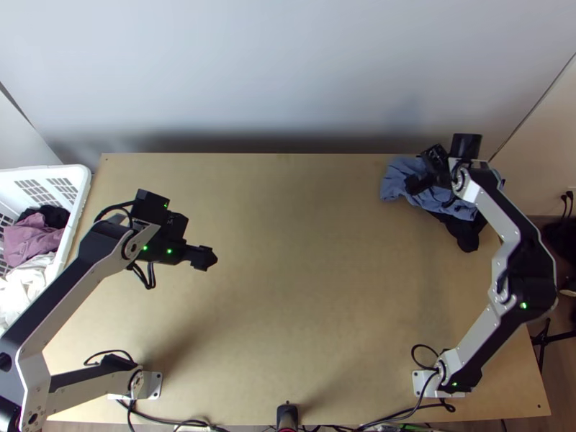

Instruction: Fold the t-shirt

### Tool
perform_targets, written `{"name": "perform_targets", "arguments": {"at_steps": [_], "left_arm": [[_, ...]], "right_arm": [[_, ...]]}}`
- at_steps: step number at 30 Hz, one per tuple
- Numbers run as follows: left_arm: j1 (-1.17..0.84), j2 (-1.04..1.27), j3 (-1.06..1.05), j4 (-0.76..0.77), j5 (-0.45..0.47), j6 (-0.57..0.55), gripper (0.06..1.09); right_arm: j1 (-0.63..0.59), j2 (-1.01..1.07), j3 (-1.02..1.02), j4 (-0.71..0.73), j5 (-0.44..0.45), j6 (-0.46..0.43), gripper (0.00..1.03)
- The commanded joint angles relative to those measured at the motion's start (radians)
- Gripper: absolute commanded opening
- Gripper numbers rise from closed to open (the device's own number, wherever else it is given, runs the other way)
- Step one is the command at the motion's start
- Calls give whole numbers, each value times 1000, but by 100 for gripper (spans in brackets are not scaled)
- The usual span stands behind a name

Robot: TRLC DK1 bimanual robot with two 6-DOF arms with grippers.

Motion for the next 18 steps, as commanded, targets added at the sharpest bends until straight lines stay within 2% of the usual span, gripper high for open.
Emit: {"name": "perform_targets", "arguments": {"at_steps": [1,7,11,15,18], "left_arm": [[17,-38,-25,-6,-1,2,104],[20,-49,-23,-11,-1,3,104],[19,-59,8,-13,-1,5,104],[20,-105,24,-2,-20,3,104],[25,-164,12,7,-30,2,104]], "right_arm": [[-32,133,0,6,-1,-21,98],[-48,84,-32,-34,-3,-23,98],[-50,-97,-36,-78,-3,0,98],[-13,-315,-42,-140,5,68,98],[64,-487,-69,-207,66,94,98]]}}
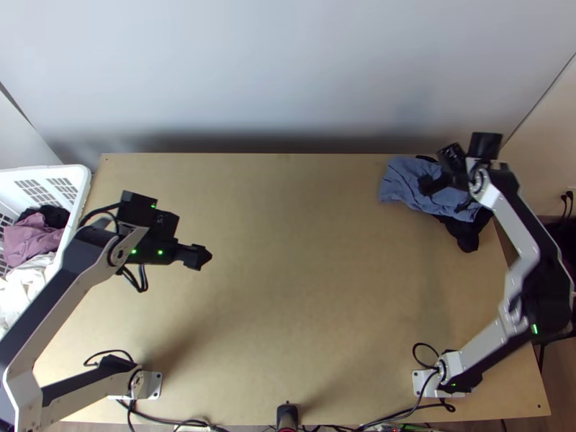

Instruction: Fold the t-shirt

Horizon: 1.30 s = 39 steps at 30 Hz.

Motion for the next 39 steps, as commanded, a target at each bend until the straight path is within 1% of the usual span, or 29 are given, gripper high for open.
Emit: {"name": "perform_targets", "arguments": {"at_steps": [1,3,4,6,8,9,12,14,17,18,20,22,23,24,28,30,31,32,34,35,36,37,39], "left_arm": [[6,-107,-9,27,-30,-2,104],[9,-171,-45,56,-53,-2,104],[11,-207,-66,75,-71,-2,104],[15,-269,-104,96,-96,6,104],[18,-335,-143,107,-134,12,104],[26,-368,-164,116,-149,18,104],[51,-481,-255,147,-160,72,104],[57,-558,-305,156,-188,98,104],[61,-648,-368,176,-257,104,104],[69,-676,-387,181,-277,110,104],[100,-728,-416,193,-324,126,104],[107,-780,-442,219,-335,136,104],[109,-803,-460,237,-333,147,104],[109,-825,-480,253,-333,152,104],[107,-857,-545,270,-330,169,104],[109,-875,-554,271,-321,113,104],[109,-878,-565,290,-321,112,104],[112,-877,-572,297,-323,121,104],[123,-865,-581,334,-336,181,104],[121,-868,-580,349,-336,193,104],[123,-877,-581,369,-341,195,104],[123,-888,-583,385,-360,195,104],[129,-903,-597,412,-395,195,104]], "right_arm": [[121,-354,-44,-131,81,63,98],[206,-466,-76,-194,88,61,98],[237,-520,-101,-203,88,63,98],[242,-595,-145,-217,88,92,98],[210,-633,-163,-281,87,175,98],[203,-655,-188,-295,87,189,98],[222,-724,-282,-350,88,182,98],[237,-790,-348,-357,101,186,98],[249,-862,-423,-352,121,202,98],[245,-880,-437,-352,147,215,98],[236,-920,-479,-324,266,241,98],[236,-959,-524,-306,338,255,98],[236,-986,-553,-272,369,264,98],[240,-1014,-576,-252,381,284,98],[269,-1087,-651,-177,398,297,99],[308,-1124,-700,-148,398,288,99],[320,-1149,-731,-128,397,279,99],[326,-1175,-760,-110,384,278,99],[337,-1216,-800,-74,334,278,98],[345,-1221,-822,-60,309,278,98],[345,-1219,-845,-60,303,262,98],[343,-1221,-872,-59,303,209,98],[348,-1221,-934,13,306,115,98]]}}
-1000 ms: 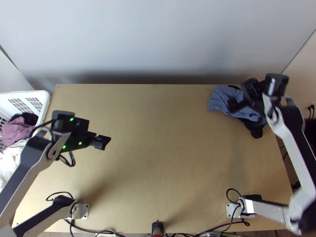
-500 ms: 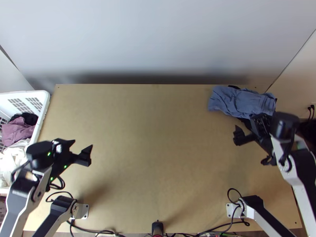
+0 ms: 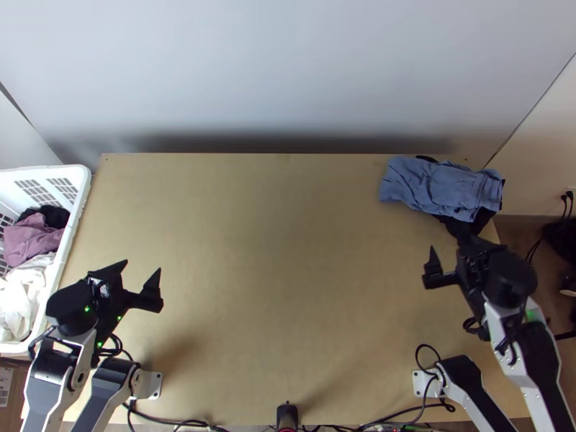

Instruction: Fold the t-shirt

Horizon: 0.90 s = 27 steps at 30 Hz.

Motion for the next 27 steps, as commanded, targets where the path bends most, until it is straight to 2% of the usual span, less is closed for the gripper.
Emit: {"name": "perform_targets", "arguments": {"at_steps": [1,5,9,13,18,21,24,27], "left_arm": [[22,-59,-53,101,-66,27,104],[31,-143,-110,113,-68,22,104],[32,-255,-164,40,-68,19,104],[32,-358,-216,41,-68,80,104],[60,-358,-263,43,-83,197,104],[92,-360,-276,40,-97,200,104],[105,-360,-277,43,-97,136,104],[103,-360,-286,61,-97,111,104]], "right_arm": [[30,-63,-175,125,-12,-147,98],[87,-100,-198,162,95,-139,98],[197,-251,-230,222,108,-130,98],[285,-382,-270,281,109,-182,98],[291,-492,-397,280,109,-208,98],[296,-587,-475,312,111,-222,98],[286,-584,-511,383,128,-204,98],[288,-584,-532,421,128,-105,98]]}}
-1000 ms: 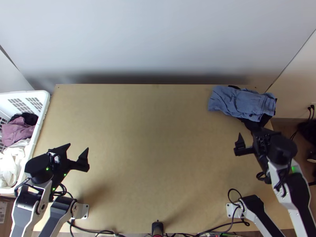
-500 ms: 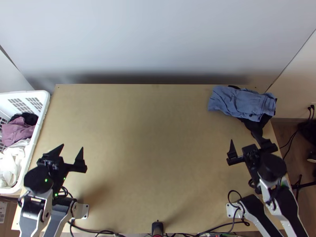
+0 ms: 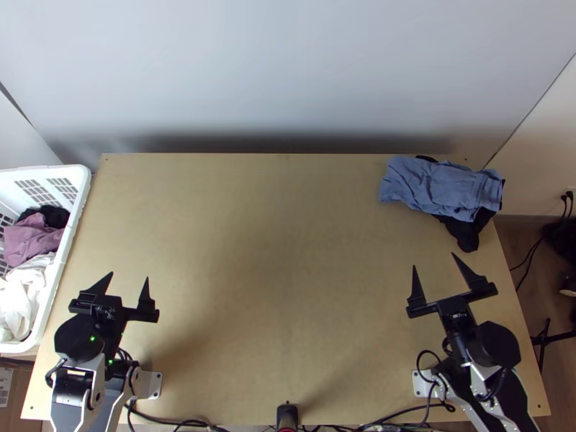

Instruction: Fold the t-shirt

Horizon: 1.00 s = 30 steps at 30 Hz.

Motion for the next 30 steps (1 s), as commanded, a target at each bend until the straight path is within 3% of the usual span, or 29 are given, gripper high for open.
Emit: {"name": "perform_targets", "arguments": {"at_steps": [1,7,14,19,30], "left_arm": [[22,-13,-36,22,-7,-37,104],[57,-12,-58,274,-103,-32,104],[77,-15,-53,96,-99,-178,104],[101,-13,-52,83,-99,-192,104],[115,-15,-41,10,-97,-203,104]], "right_arm": [[16,-61,-100,100,10,98,98],[43,-61,-120,101,12,119,98],[75,-59,-154,113,4,141,98],[6,-59,-157,57,-25,219,98],[-14,-58,-157,55,-28,219,98]]}}
